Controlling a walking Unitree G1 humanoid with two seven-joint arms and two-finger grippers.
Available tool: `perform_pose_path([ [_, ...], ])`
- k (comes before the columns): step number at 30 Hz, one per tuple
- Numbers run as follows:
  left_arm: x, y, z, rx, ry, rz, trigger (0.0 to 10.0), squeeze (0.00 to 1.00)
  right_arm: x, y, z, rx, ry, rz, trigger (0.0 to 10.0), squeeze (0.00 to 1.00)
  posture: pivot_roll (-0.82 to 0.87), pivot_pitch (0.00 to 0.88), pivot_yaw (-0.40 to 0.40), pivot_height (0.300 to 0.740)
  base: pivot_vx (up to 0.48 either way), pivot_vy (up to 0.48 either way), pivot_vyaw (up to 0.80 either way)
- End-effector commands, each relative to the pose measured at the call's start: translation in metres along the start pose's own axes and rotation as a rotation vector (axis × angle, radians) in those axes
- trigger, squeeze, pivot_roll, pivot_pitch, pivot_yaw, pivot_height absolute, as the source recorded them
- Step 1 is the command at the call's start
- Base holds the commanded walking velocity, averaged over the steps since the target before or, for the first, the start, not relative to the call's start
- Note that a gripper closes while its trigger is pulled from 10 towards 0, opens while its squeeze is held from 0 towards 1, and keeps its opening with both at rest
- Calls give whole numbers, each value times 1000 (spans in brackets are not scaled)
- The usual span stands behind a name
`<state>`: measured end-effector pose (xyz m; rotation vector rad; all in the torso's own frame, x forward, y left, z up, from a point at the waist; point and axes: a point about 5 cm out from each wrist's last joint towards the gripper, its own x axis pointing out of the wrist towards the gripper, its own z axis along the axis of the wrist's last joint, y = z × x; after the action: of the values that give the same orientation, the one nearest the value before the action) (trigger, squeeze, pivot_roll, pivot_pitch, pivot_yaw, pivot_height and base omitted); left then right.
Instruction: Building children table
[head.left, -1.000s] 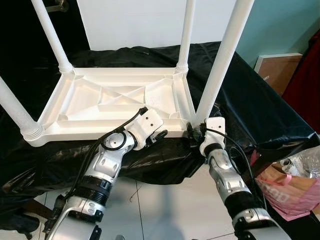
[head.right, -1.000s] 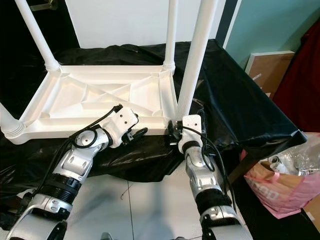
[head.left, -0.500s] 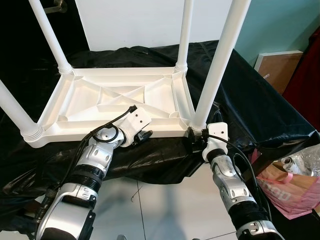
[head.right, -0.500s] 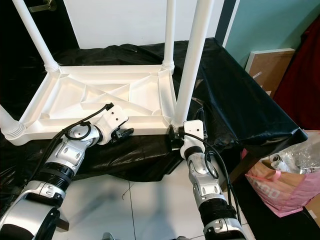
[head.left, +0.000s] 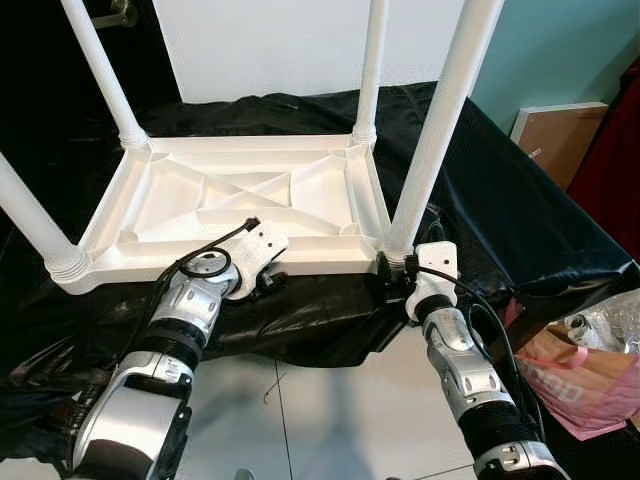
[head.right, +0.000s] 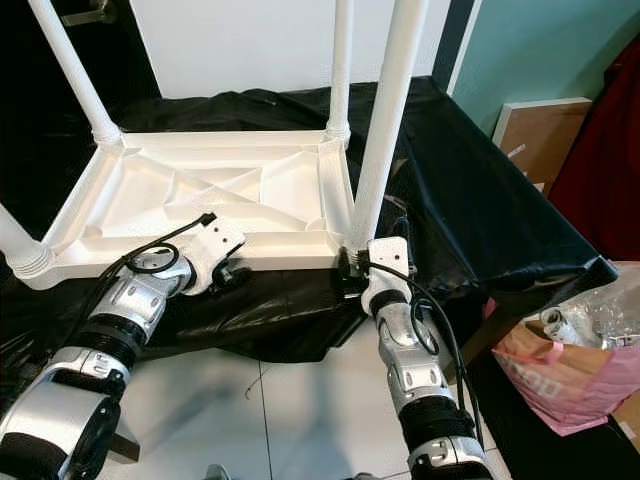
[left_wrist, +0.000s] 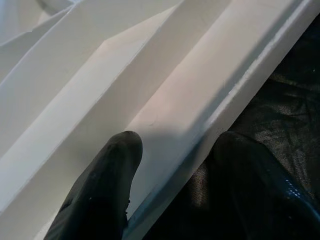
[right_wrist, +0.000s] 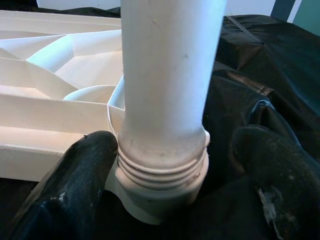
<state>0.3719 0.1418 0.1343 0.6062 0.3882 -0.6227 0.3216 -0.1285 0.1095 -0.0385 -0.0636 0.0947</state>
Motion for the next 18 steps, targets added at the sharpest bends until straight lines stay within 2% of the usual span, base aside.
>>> perform_pose_path([
  [1, -1, 12, -10, -71, 36, 187, 10000, 0, -3, -2, -3, -1, 17, -9, 10000, 0, -44, 49, 1, 740, 0, 0, 0],
  [4, -1, 15, -13, -124, 55, 207, 10000, 0, -3, -1, -2, 1, 17, -13, 10000, 0, -45, 49, 3, 740, 0, 0, 0],
  [10, 0, 16, -14, -152, 48, 212, 10000, 0, -3, -1, -2, 5, 15, -19, 10000, 0, -47, 51, 6, 740, 0, 0, 0],
  [11, 0, 15, -14, -160, 42, 206, 8353, 0, -3, -1, -2, 6, 16, -21, 10000, 0, -48, 53, 8, 740, 0, 0, 0],
  [12, 0, 15, -14, -160, 42, 206, 8353, 0, -3, -1, -2, 6, 16, -21, 10000, 0, -48, 53, 8, 740, 0, 0, 0],
  [13, 1, 14, -13, -170, 37, 200, 6353, 0, -3, -1, -1, 8, 15, -23, 10000, 0, -49, 54, 9, 740, 0, 0, 0],
  [14, 1, 13, -13, -180, 31, 191, 0, 0, -3, -1, -1, 9, 16, -25, 10000, 0, -48, 54, 9, 740, 0, 0, 0],
  [18, 3, 10, -12, -197, 21, 177, 0, 0, -3, -2, -1, 10, 16, -31, 10000, 0, -48, 55, 10, 740, 0, 0, 0],
])
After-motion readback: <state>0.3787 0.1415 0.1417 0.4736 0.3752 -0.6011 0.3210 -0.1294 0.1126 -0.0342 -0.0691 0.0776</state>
